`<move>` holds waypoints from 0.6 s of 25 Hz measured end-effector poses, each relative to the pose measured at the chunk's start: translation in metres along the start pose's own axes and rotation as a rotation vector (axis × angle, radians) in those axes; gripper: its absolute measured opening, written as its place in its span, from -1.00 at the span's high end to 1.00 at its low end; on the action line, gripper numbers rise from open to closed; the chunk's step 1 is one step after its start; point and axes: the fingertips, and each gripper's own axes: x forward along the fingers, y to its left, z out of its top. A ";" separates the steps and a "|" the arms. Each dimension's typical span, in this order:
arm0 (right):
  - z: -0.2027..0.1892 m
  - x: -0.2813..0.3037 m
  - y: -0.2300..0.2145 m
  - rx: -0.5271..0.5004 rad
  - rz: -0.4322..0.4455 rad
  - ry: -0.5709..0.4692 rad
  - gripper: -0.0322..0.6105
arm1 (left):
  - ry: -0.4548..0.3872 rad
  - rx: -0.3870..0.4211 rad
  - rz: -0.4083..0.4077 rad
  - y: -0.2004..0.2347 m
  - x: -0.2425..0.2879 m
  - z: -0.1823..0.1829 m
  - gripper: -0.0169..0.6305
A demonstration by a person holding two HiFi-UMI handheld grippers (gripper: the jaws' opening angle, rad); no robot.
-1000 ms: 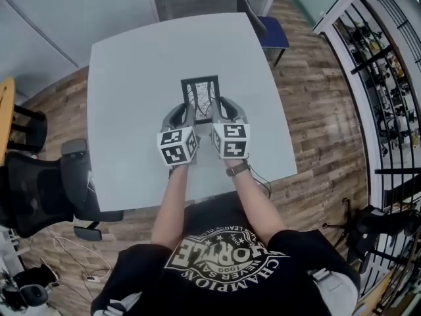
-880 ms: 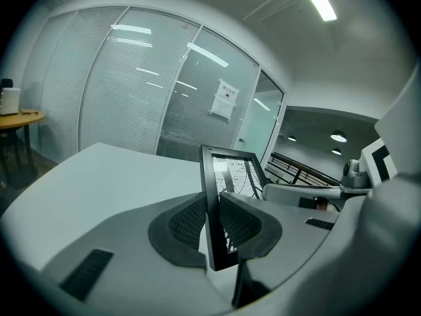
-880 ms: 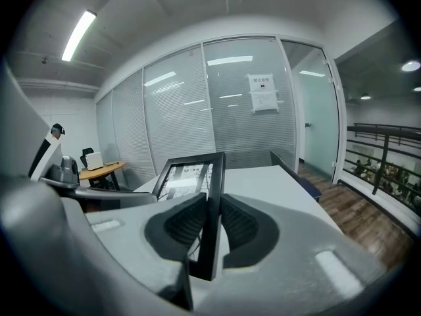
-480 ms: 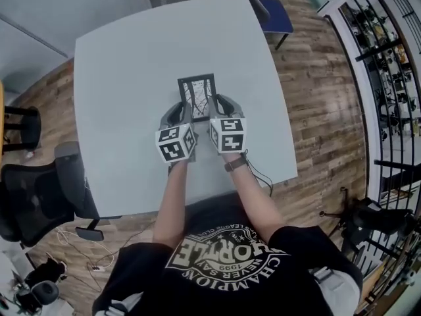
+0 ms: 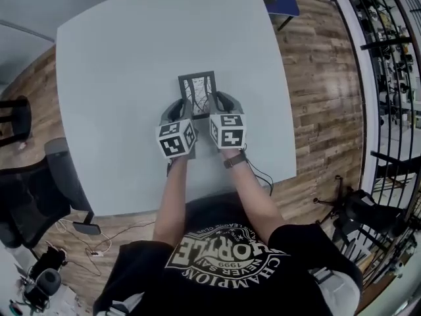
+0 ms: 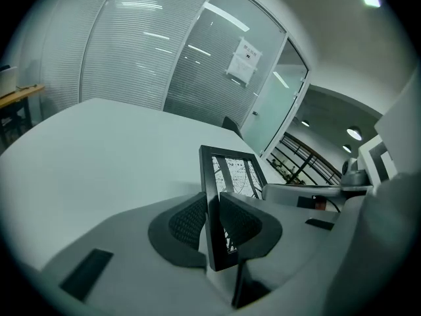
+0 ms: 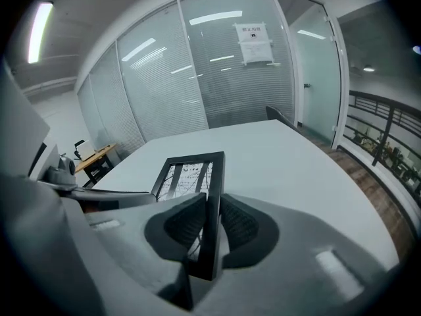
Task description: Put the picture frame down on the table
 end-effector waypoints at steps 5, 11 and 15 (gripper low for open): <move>-0.018 0.024 -0.013 0.013 -0.002 0.058 0.69 | 0.057 -0.025 0.011 0.008 0.027 -0.016 0.74; -0.040 0.047 -0.023 0.027 -0.001 0.119 0.69 | 0.112 -0.049 0.030 0.017 0.048 -0.037 0.74; -0.054 0.056 -0.025 0.039 0.003 0.150 0.69 | 0.138 -0.053 0.041 0.023 0.056 -0.048 0.74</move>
